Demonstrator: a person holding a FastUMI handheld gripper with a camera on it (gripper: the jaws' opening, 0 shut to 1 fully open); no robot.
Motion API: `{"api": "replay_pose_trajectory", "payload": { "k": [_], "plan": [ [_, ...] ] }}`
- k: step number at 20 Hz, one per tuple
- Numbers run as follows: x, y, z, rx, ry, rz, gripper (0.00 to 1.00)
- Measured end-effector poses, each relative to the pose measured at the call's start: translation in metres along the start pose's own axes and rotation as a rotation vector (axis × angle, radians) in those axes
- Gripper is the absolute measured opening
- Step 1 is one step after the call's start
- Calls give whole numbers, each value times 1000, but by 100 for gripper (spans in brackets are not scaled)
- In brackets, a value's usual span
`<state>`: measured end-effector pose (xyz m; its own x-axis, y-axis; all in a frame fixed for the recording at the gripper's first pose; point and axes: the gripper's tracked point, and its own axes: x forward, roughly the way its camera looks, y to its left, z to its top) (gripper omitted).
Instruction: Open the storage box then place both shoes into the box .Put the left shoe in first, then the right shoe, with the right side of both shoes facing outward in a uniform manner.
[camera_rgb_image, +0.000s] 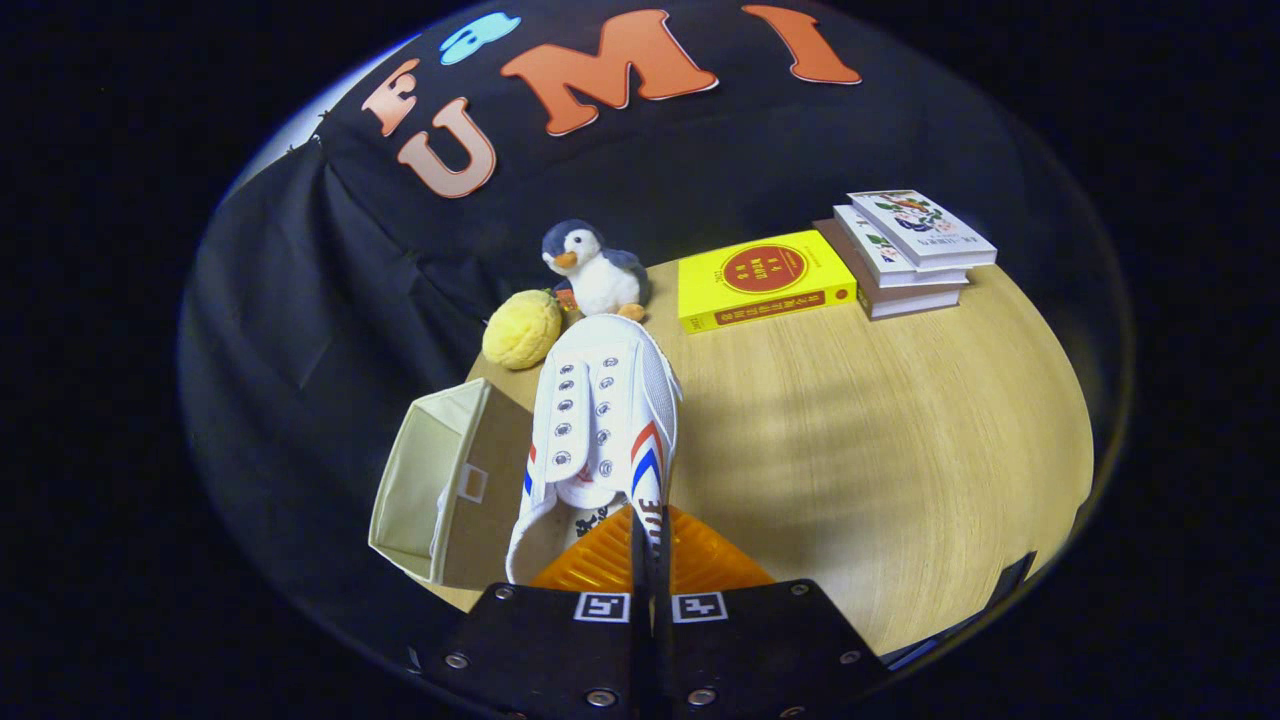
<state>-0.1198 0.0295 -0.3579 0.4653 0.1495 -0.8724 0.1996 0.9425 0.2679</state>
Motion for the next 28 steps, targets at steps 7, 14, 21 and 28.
{"api": "replay_pose_trajectory", "payload": {
  "k": [7, 14, 21, 28],
  "plan": [
    [9, 93, -1, -81, 30, 75, 1],
    [33, 179, -16, -148, 98, 139, 1],
    [67, 206, -43, -166, 175, 3, 2],
    [94, 203, -64, -89, 217, -181, 4]
  ]
}}
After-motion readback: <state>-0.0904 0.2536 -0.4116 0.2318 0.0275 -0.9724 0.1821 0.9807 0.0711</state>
